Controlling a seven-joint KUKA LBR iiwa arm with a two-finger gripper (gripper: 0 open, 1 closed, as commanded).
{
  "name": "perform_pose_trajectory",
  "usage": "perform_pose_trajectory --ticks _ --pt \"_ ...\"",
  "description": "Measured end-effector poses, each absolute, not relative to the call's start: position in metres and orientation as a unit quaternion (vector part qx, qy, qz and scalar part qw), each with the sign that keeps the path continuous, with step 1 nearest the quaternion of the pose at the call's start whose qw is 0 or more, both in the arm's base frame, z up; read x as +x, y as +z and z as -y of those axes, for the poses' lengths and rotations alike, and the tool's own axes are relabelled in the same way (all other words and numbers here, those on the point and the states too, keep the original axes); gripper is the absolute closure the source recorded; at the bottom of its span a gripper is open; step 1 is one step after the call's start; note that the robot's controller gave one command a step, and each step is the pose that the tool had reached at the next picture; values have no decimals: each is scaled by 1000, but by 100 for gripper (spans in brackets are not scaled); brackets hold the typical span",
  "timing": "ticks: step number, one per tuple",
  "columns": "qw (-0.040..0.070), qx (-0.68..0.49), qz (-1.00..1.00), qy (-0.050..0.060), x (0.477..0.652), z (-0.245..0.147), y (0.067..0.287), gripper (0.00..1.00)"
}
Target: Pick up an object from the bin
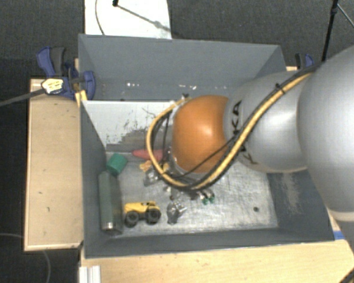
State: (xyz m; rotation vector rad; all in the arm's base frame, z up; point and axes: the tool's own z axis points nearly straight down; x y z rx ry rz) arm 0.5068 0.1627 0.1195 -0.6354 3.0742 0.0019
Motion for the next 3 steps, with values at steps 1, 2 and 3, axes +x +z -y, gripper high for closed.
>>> perform_pose_trajectory --ticks 1,2,3 --pt "1 -202 -979 1 499 -161 100 0" --pt "1 -120 -993 1 482 -227 76 100" --pt "1 -121 -993 1 482 -227 76 100"
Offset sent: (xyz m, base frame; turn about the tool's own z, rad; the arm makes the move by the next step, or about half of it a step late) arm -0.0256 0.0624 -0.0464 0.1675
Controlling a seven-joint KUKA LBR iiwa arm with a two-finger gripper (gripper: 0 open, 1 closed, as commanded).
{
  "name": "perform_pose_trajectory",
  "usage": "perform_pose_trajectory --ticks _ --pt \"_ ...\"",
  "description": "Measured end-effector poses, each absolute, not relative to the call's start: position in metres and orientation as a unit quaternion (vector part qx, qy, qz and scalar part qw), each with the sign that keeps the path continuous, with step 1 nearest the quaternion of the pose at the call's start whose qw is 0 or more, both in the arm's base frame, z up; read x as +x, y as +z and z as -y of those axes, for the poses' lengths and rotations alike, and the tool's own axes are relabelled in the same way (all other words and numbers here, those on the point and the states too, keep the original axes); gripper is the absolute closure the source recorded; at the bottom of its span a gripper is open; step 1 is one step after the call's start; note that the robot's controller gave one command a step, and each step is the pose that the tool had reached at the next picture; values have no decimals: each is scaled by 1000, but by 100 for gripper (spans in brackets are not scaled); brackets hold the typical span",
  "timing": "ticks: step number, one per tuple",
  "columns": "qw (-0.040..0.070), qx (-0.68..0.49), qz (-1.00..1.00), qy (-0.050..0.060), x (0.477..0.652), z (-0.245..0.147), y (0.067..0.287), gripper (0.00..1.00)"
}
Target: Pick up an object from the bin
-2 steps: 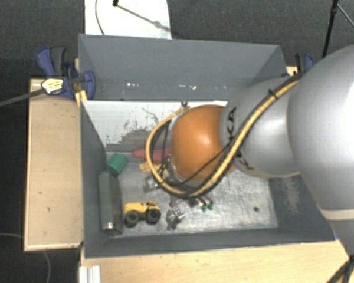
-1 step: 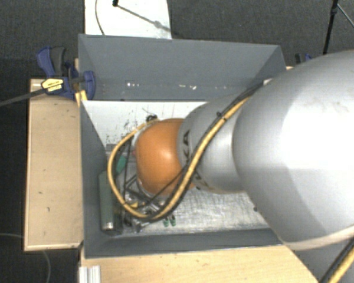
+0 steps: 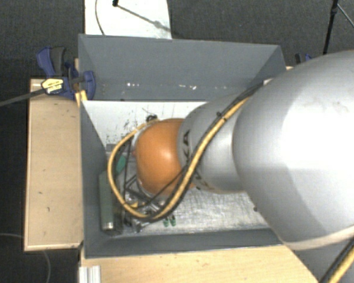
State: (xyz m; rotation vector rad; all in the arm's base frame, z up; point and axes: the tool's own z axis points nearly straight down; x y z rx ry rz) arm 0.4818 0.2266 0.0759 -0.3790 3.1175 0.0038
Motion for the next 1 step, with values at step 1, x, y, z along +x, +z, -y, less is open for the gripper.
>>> perform_pose_trajectory --ticks 1 --pt "-3 -121 -993 0 486 -232 124 100"
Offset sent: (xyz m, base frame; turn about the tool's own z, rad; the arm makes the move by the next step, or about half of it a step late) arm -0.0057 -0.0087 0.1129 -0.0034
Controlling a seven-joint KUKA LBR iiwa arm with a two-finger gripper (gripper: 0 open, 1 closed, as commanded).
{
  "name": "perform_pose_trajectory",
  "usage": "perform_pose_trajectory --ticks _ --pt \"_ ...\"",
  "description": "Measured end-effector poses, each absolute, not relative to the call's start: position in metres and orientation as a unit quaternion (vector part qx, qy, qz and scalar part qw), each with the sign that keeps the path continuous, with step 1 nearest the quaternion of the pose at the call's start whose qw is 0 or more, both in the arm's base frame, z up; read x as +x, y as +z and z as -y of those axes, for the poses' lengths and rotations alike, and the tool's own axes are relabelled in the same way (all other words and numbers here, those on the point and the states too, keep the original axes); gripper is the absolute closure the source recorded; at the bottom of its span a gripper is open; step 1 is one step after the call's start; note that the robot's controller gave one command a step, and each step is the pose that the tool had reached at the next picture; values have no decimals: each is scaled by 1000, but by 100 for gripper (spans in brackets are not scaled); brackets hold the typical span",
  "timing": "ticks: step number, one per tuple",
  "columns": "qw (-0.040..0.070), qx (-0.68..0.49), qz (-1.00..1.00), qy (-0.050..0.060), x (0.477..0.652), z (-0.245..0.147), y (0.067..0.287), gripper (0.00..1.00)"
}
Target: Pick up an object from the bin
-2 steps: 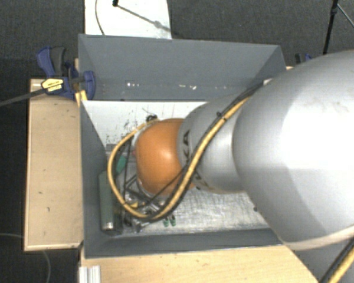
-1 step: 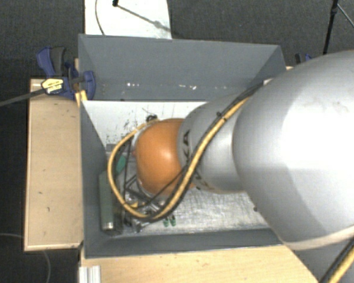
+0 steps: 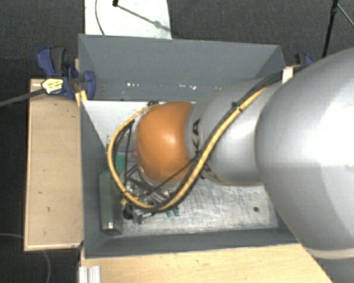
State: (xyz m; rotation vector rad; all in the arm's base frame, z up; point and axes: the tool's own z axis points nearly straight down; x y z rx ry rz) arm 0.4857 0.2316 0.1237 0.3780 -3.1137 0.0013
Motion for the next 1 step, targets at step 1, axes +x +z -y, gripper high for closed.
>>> perform_pose_trajectory --ticks 1 --pt "1 121 993 0 487 -233 140 100"
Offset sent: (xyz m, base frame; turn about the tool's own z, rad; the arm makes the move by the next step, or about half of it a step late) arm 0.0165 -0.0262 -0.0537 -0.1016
